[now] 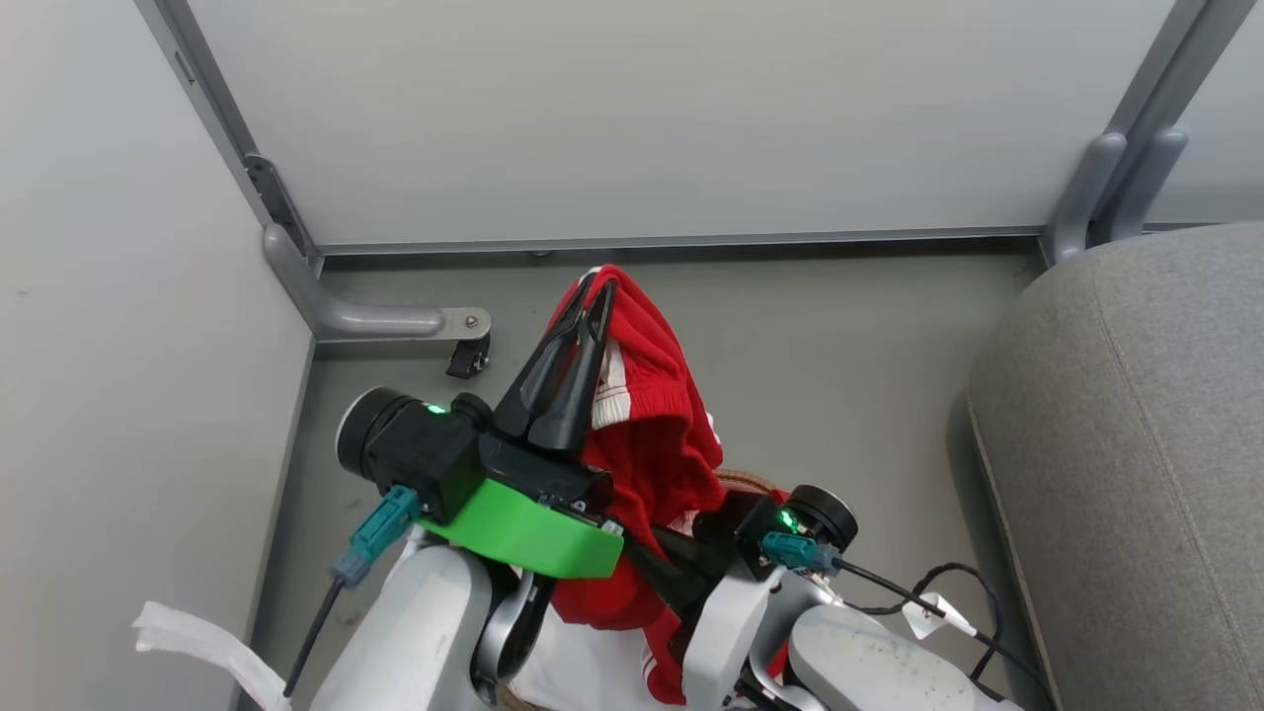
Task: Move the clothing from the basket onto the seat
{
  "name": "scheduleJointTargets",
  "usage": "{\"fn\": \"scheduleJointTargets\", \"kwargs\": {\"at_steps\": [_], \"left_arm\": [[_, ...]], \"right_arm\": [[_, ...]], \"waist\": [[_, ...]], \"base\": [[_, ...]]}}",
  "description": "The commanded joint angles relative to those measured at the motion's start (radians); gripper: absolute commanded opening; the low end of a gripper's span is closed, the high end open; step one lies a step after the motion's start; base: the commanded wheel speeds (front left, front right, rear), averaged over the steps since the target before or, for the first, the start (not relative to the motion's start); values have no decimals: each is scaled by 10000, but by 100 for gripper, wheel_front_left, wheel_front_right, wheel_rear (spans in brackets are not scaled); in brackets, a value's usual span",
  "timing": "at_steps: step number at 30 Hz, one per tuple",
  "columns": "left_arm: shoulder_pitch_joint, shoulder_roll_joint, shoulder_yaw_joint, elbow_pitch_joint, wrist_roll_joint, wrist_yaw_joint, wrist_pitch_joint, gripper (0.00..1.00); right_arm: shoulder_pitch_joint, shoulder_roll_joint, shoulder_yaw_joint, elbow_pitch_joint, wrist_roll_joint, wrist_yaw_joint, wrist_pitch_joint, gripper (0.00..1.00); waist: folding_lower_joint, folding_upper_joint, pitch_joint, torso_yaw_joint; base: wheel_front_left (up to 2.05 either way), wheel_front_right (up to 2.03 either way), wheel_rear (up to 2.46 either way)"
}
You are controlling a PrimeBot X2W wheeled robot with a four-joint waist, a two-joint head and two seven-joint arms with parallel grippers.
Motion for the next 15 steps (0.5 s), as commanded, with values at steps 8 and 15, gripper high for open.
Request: {"fn": "scheduleJointTargets", "kwargs": {"at_steps": [8, 15], "left_arm": [[117, 22, 376, 193, 179, -25, 4, 100], [402, 19, 681, 431, 378, -25, 4, 100]], "right_arm": [[171, -36, -266, -313, -112, -10, -21, 0], [669, -30, -882, -939, -195, -10, -22, 0]], "waist": [[0, 0, -43, -436], [0, 0, -48, -1345]], "base": [[0, 0, 0], [0, 0, 0]]}}
